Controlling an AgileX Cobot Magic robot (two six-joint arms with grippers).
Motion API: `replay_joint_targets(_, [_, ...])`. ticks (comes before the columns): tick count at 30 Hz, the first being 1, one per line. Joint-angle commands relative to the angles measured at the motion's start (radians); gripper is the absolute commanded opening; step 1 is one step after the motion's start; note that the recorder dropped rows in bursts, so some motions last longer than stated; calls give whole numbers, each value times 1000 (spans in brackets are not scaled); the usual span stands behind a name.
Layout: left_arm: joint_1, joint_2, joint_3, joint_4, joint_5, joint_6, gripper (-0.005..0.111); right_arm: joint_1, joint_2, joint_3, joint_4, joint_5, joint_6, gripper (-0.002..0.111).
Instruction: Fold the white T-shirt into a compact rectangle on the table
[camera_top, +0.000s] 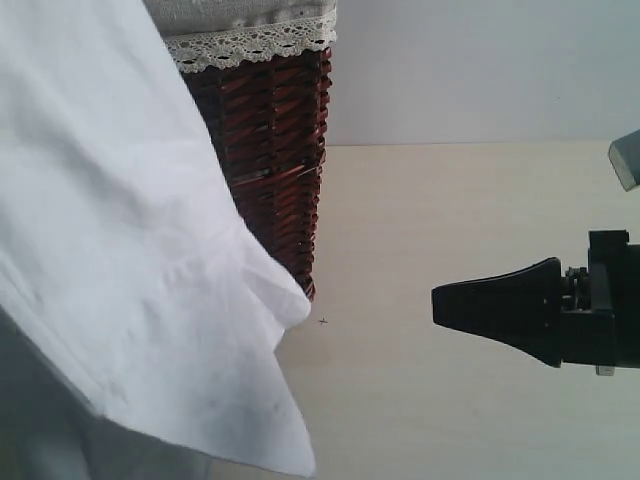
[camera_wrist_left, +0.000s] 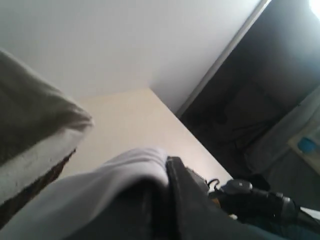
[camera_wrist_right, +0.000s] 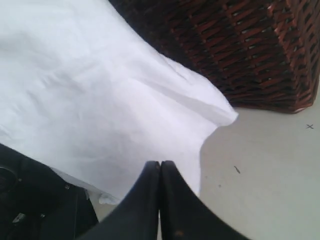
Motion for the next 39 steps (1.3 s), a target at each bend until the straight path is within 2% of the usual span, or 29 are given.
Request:
replay_joint_targets(1, [-60, -13, 163, -41, -24, 29, 3, 5, 0, -7, 12, -8, -13, 0])
replay_joint_targets(2, [-72, -11, 190, -60, -24, 30, 8, 5, 0, -7, 12, -8, -13, 0])
replay_joint_targets(4, [-85, -3, 233, -98, -24, 64, 39, 5, 0, -7, 1, -8, -18, 0])
replay_joint_targets(5, [-85, -3, 235, -96, -24, 102, 70, 5, 0, -7, -4, -8, -18, 0])
replay_joint_targets(6, [-85, -3, 233, -86, -24, 105, 81, 5, 0, -7, -6, -8, -18, 0])
replay_joint_targets(7, [-85, -5, 218, -20, -24, 95, 85, 5, 0, -7, -6, -8, -18, 0])
replay_joint_targets(8, [-85, -5, 214, 48, -24, 81, 81, 5, 0, -7, -6, -10, -18, 0])
replay_joint_targets(9, [-87, -12, 213, 190, -24, 33, 65, 5, 0, -7, -6, -15, -18, 0])
replay_joint_targets(10, [-87, -16, 221, 270, -24, 9, 54, 5, 0, -7, -6, -17, -18, 0])
replay_joint_targets(11, [-87, -26, 257, 331, -24, -9, 31, 5, 0, -7, -6, -27, -18, 0])
replay_joint_targets(12, [-87, -31, 320, 313, -24, -5, 14, 5, 0, -7, -6, -31, -18, 0])
replay_joint_targets(13, [-87, -31, 375, 275, -24, 15, 3, 5, 0, -7, -6, -31, -18, 0])
replay_joint_targets(15, [-87, -27, 519, 240, -24, 69, 0, 5, 0, -7, -6, -31, -18, 0])
replay_joint_targets(18, [-87, -10, 708, 350, -41, 107, 0, 5, 0, -7, -6, -33, -18, 0])
replay_joint_targets(20, [-87, -5, 785, 378, -268, 105, 0, 5, 0, -7, -8, -38, -18, 0])
replay_joint_targets(22, [-87, 13, 818, 380, -420, 102, 0, 5, 0, -7, -14, -52, -18, 0])
replay_joint_targets(27, [-85, 144, 831, 434, -622, 71, 0, 5, 0, -7, -51, -61, -14, 0])
replay_joint_targets(32, [-85, 287, 824, 399, -847, 73, 0, 5, 0, -7, -76, -75, -11, 0])
replay_joint_targets(36, [-87, 393, 777, 342, -915, 77, 0, 5, 0, -7, -76, -68, -10, 0])
replay_joint_targets(39, [-104, 471, 731, 231, -946, 137, 0, 5, 0, -7, -76, -53, -10, 0])
